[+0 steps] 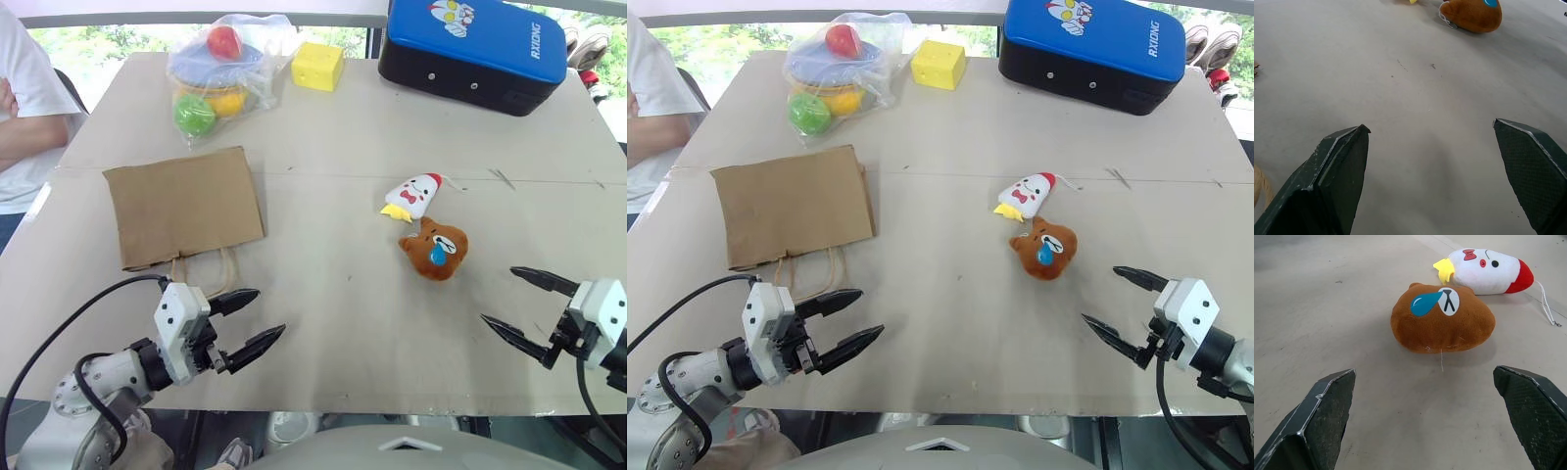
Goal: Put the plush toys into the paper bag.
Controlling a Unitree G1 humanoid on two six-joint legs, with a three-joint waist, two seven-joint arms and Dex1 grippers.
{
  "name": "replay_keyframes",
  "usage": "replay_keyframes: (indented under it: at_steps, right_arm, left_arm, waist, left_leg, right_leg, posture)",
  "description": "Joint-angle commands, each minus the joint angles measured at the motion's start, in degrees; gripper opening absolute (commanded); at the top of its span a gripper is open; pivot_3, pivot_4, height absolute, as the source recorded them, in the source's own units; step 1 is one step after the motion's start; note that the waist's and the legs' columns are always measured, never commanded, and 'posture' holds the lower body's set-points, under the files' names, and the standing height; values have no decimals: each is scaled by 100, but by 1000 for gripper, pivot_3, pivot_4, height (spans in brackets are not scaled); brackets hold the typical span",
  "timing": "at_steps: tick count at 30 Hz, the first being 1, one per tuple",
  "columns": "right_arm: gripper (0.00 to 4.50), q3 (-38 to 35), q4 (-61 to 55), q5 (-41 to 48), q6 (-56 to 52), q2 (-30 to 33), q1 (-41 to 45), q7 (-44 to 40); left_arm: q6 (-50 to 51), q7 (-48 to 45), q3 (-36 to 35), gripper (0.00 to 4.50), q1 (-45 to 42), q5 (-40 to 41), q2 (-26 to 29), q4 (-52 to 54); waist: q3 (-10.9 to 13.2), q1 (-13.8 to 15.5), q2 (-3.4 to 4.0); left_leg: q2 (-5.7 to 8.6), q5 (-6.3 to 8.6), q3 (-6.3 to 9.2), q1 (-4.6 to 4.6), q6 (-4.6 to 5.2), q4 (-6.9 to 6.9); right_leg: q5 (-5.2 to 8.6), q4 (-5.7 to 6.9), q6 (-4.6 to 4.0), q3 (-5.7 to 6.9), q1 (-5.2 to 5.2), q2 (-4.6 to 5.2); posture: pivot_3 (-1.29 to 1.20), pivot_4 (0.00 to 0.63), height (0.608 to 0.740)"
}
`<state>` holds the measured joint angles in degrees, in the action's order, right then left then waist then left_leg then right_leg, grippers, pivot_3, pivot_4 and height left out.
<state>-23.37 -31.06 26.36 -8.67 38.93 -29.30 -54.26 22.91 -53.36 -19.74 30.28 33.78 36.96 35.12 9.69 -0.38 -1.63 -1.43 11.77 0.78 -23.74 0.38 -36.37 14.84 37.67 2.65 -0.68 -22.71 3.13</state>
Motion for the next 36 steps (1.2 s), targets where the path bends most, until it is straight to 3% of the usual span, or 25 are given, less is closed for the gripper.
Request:
replay_keyframes:
  at_steps: [1,6,12,15,18,26,31,33,36]
  right_arm:
    - [4500,30,-355,207,-178,76,309,182]
    - [4500,652,-1324,809,-1117,121,1470,883]
    - [4500,1163,-1575,1428,-1531,343,2143,687]
    - [4500,1508,-1481,1399,-1480,475,2330,339]
    - [4500,1776,-1334,1242,-1319,440,2302,160]
    - [4500,2010,-1095,603,-709,270,2082,102]
    - [4500,1859,-1185,467,-436,223,1574,58]
    - [4500,1862,-1184,452,-345,180,1493,88]
    - [4500,1908,-1153,439,-226,102,1463,114]
  left_arm:
    - [-20,117,-80,4407,-60,127,-38,51]
    - [1,389,-612,4407,-481,356,-79,-327]
    - [-253,-511,-1333,4407,-576,312,700,-1122]
    - [-1196,-1676,-1707,4407,-550,-223,1478,-2182]
    - [-2161,-2216,-1550,4407,-741,-708,1854,-3066]
    - [-3531,-2211,-493,4407,-1920,-1573,1835,-4269]
    - [-3380,-2387,-307,2920,-2142,-1239,1783,-4227]
    - [-2917,-2318,-343,1944,-2291,-918,1753,-4136]
    - [-1969,-2196,-473,846,-2358,-368,1759,-3861]
  waist:
    - [0,-12,-1]
    - [-2,-26,-1]
    - [-4,30,-13]
    - [-3,29,-19]
    - [-3,27,-15]
    - [-5,106,-22]
    - [-4,104,-21]
    - [-4,105,-21]
    - [-6,99,-24]
  left_leg:
    - [0,0,-2,0,0,0]
    - [-15,-1,-7,11,0,-1]
    - [-14,13,-22,-4,6,2]
    - [-13,14,-31,-1,8,1]
    - [-21,14,-30,1,7,1]
    - [-16,17,-29,-5,11,4]
    - [-28,18,-33,-3,10,4]
    - [-29,18,-39,-3,9,4]
    - [-29,17,-39,-1,10,2]
  right_leg:
    - [0,0,0,0,0,0]
    - [-1,12,3,-17,-5,-13]
    - [-10,-9,-25,-9,-5,-21]
    - [-10,-11,-24,-10,-5,-15]
    - [-10,-12,-26,-6,-9,-19]
    - [-12,-18,-25,-14,-11,4]
    - [-12,-16,-26,-13,-12,3]
    - [-12,-14,-26,-13,-12,1]
    - [-12,-8,-24,-12,-11,-9]
  posture:
    - [0,150,740]
    - [0,150,740]
    - [0,150,740]
    - [0,150,740]
    - [0,150,740]
    - [0,150,740]
    - [0,150,740]
    - [0,150,740]
    - [0,150,740]
